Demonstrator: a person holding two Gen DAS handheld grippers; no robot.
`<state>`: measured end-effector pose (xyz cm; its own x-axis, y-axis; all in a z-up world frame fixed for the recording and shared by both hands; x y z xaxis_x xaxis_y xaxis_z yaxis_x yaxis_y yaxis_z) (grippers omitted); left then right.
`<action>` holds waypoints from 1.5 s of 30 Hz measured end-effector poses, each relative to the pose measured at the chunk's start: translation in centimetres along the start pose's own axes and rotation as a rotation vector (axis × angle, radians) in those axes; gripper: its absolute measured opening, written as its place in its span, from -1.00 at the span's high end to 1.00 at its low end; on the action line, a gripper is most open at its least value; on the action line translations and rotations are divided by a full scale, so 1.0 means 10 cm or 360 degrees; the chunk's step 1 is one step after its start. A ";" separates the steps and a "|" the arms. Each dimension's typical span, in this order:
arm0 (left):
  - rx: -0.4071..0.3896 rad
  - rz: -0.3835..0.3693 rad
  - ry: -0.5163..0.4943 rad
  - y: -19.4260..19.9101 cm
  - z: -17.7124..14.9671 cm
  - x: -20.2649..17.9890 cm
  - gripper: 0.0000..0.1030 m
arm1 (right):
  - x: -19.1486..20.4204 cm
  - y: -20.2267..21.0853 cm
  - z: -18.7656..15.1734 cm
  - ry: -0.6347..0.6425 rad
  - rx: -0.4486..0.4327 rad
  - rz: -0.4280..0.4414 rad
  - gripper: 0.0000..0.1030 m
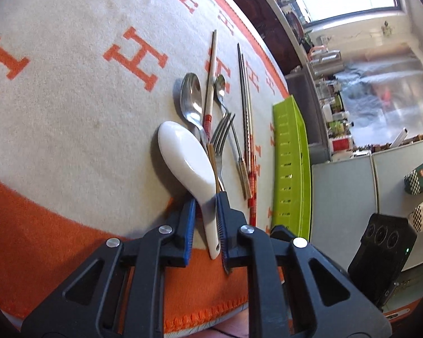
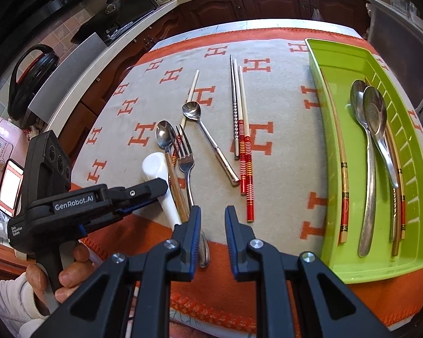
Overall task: Organize utensils
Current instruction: 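Grasp the white ceramic spoon with the left gripper while the right gripper grasps a wooden-handled spoon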
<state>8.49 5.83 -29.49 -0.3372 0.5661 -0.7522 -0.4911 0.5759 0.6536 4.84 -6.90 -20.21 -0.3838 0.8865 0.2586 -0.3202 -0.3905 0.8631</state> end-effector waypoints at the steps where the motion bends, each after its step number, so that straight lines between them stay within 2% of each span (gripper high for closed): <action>1: -0.0011 -0.0003 -0.0003 0.00 0.01 0.00 0.76 | 0.00 -0.01 0.00 -0.0001 0.0004 -0.0001 0.67; 7: -0.0060 0.0027 -0.0075 0.03 0.06 -0.05 0.90 | 0.04 -0.04 0.03 0.0030 0.0013 -0.0009 0.67; 15: -0.0127 0.0201 -0.0260 0.26 0.12 -0.07 0.90 | 0.34 -0.20 0.15 0.0229 0.0000 0.0013 0.67; 20: -0.0198 0.0251 -0.0357 0.47 0.15 -0.08 0.90 | 0.49 -0.38 0.23 0.0352 0.0007 0.0005 0.67; 24: -0.0226 0.0255 -0.0374 0.60 0.19 -0.05 0.90 | 0.53 -0.55 0.25 0.0395 0.0051 -0.0020 0.67; 27: -0.0218 0.0257 -0.0345 0.62 0.21 0.02 0.90 | 0.54 -0.63 0.25 0.0424 0.0081 -0.0025 0.76; 30: -0.0213 0.0258 -0.0323 0.62 0.22 0.08 0.90 | 0.55 -0.65 0.26 0.0425 0.0079 0.0005 0.85; 36: -0.0227 0.0266 -0.0344 0.66 0.23 0.06 0.90 | 0.54 -0.61 0.24 0.0370 0.0082 0.0071 0.85; 45: -0.0281 0.0286 -0.0442 0.78 0.24 -0.18 0.90 | 0.50 -0.26 0.28 0.0268 -0.0032 0.0169 0.86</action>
<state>7.21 10.69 -22.87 -0.2119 0.8013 -0.5595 -0.5830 0.3558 0.7304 6.20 -0.78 -19.97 -0.5552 0.7866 0.2703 -0.2867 -0.4860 0.8256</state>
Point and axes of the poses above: each gripper's, at about its wrist camera, not at the fingertips, and y roughly against the way its jaws point, x to its left, z to its top, the point moved 7 cm from there along -y, roughly the way its jaws point, and after that the axes turned 7 degrees about y, right-handed, at the moved point
